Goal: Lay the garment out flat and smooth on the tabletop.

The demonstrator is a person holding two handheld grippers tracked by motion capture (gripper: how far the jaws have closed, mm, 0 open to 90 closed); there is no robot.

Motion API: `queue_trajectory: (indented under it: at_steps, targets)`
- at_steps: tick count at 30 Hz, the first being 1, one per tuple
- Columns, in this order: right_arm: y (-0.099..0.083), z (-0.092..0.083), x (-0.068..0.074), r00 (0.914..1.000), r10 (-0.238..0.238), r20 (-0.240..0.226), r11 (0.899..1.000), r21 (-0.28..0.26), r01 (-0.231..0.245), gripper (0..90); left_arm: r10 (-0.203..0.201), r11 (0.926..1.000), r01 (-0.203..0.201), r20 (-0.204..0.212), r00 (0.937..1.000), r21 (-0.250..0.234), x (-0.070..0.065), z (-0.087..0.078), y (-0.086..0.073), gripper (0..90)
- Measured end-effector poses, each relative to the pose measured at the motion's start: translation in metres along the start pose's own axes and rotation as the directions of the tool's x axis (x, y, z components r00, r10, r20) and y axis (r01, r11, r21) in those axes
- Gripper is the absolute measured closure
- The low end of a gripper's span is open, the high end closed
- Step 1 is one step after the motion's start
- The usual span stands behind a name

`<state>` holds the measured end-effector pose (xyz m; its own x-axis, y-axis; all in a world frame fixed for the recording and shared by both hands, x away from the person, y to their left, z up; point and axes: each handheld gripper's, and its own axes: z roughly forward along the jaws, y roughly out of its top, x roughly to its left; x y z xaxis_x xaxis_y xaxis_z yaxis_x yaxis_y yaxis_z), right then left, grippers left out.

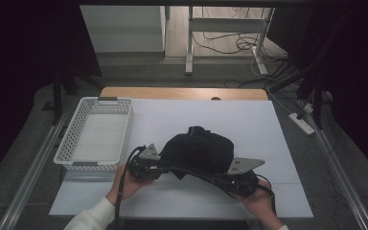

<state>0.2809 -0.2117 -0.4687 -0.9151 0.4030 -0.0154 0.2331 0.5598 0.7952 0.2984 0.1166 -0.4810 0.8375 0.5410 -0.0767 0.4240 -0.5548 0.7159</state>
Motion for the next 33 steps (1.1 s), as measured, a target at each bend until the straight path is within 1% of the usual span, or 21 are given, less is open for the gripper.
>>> queue_trajectory:
  at_steps: [3, 7, 9, 12, 17, 20, 23, 24, 27, 29, 33]
  targets:
    - [0.005, -0.003, -0.001, 0.9999, -0.006, 0.011, 1.0, -0.015, 0.006, 84.2, -0.003, 0.9998, 0.003, 0.005, 1.0, -0.019, 0.002, -0.004, 0.005, 74.6]
    - [0.014, -0.013, -0.006, 0.999, -0.019, 0.041, 0.999, -0.045, 0.021, 84.3, -0.002, 0.9993, 0.002, 0.015, 0.9999, -0.037, 0.005, -0.009, 0.015, 74.6]
    - [0.019, -0.016, -0.01, 0.9981, -0.022, 0.057, 0.998, -0.054, 0.025, 84.3, -0.001, 0.9989, 0.001, 0.017, 0.9999, -0.048, 0.008, -0.011, 0.022, 74.6]
    - [0.024, -0.019, -0.017, 0.9975, -0.018, 0.068, 0.997, -0.071, 0.022, 84.4, -0.004, 0.9981, 0.005, 0.019, 0.9998, -0.061, 0.013, -0.013, 0.03, 74.5]
    - [0.036, -0.024, -0.029, 0.9954, -0.007, 0.095, 0.996, -0.091, 0.016, 84.4, -0.021, 0.9965, 0.023, 0.026, 0.9994, -0.081, 0.025, -0.016, 0.05, 74.6]
    - [0.046, -0.029, -0.04, 0.9932, 0.003, 0.116, 0.994, -0.108, 0.01, 84.5, -0.025, 0.9954, 0.027, 0.02, 0.9995, -0.092, 0.032, -0.018, 0.063, 74.6]
    - [0.054, -0.032, -0.049, 0.9911, 0.012, 0.133, 0.993, -0.115, 0.004, 84.4, -0.029, 0.9944, 0.03, 0.011, 0.9995, -0.101, 0.038, -0.019, 0.075, 74.6]
    - [0.056, -0.032, -0.052, 0.99, 0.017, 0.14, 0.993, -0.118, -0.001, 84.5, -0.03, 0.9942, 0.03, 0.01, 0.9995, -0.103, 0.041, -0.019, 0.078, 74.6]
    - [0.062, -0.032, -0.063, 0.9881, 0.03, 0.151, 0.992, -0.122, -0.012, 84.4, -0.048, 0.9937, 0.048, 0.011, 0.9988, -0.101, 0.048, -0.015, 0.086, 74.6]
    - [0.064, -0.031, -0.07, 0.9867, 0.039, 0.158, 0.993, -0.12, -0.02, 84.4, -0.053, 0.9937, 0.054, 0.015, 0.9985, -0.098, 0.052, -0.013, 0.088, 74.5]
    - [0.066, -0.028, -0.08, 0.9844, 0.061, 0.165, 0.992, -0.118, -0.042, 84.4, -0.082, 0.9913, 0.085, 0.028, 0.9962, -0.101, 0.06, -0.006, 0.09, 74.5]
